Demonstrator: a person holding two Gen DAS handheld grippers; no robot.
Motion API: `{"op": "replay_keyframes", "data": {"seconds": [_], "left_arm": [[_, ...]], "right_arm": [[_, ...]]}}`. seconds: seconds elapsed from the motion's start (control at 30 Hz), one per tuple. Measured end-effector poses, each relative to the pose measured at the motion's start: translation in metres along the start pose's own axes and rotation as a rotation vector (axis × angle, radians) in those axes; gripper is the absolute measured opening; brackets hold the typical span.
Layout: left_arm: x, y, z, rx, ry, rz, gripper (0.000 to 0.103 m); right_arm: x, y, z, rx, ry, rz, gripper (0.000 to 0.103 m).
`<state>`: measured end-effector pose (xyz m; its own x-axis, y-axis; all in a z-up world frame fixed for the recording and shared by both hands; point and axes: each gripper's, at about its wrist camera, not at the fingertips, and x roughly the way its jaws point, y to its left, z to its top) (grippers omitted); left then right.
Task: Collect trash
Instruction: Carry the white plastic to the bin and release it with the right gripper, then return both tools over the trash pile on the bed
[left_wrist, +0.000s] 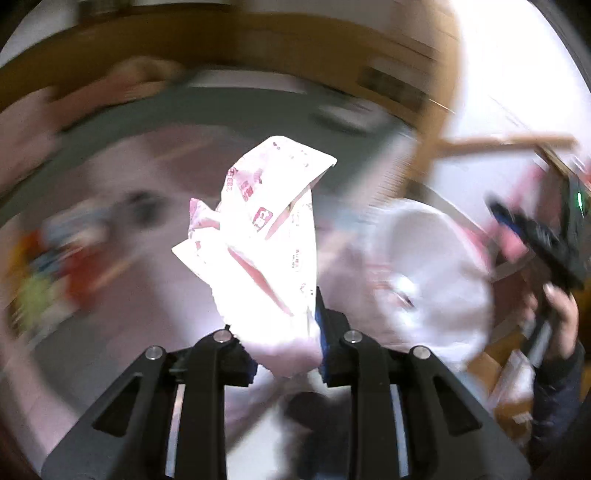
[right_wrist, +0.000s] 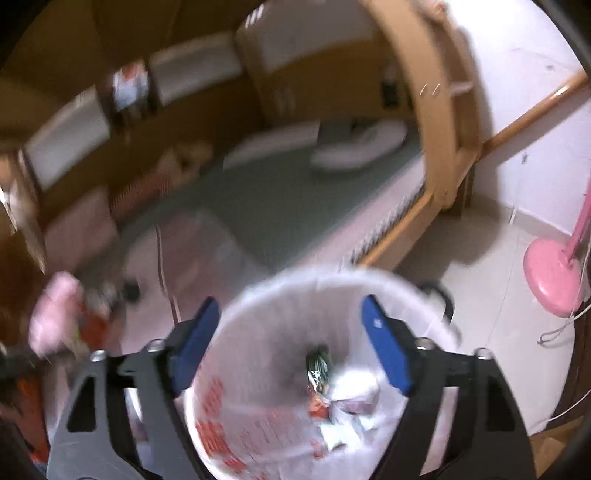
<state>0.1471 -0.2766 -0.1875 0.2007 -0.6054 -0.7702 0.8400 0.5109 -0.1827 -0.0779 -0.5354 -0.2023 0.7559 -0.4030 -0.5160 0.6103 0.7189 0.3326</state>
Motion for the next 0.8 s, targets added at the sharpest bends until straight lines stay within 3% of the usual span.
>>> {"op": "replay_keyframes", "data": {"seconds": [0.07,0.13,0.2,0.23,0.3,0.4,0.53,0.63,0.8], "left_arm": [[0.020,-0.046,0.017,0.060,0.033,-0.079,0.025],[0.041,-0.089,0.032,0.104,0.081,-0.154,0.033],[0.064,-0.123,0.041,0.148,0.151,-0.188,0.090],[0.067,-0.129,0.042,0.160,0.138,-0.155,0.095],[0.066,-0.130,0.042,0.172,0.096,-0.067,0.096],[0.045,-0.096,0.036,0.096,0.065,-0.019,0.096],[-0.022,-0.016,0.012,-0.005,-0.047,0.183,0.098],[-0.078,0.050,-0.011,-0.132,-0.142,0.303,0.100],[-0.151,0.149,-0.055,-0.398,-0.265,0.491,0.100]], "right_arm": [[-0.024,-0.002,0.016,0.011,-0.068,0.023,0.083],[-0.044,-0.001,0.027,0.019,-0.122,0.044,0.086],[-0.054,-0.001,0.031,0.014,-0.143,0.053,0.091],[-0.057,0.001,0.031,0.004,-0.145,0.059,0.091],[-0.057,0.009,0.029,-0.021,-0.141,0.064,0.091],[-0.042,0.028,0.023,-0.055,-0.092,0.083,0.091],[-0.014,0.069,0.009,-0.133,-0.011,0.142,0.091],[0.017,0.133,-0.004,-0.221,0.070,0.243,0.091],[0.046,0.245,-0.007,-0.365,0.103,0.410,0.091]]}}
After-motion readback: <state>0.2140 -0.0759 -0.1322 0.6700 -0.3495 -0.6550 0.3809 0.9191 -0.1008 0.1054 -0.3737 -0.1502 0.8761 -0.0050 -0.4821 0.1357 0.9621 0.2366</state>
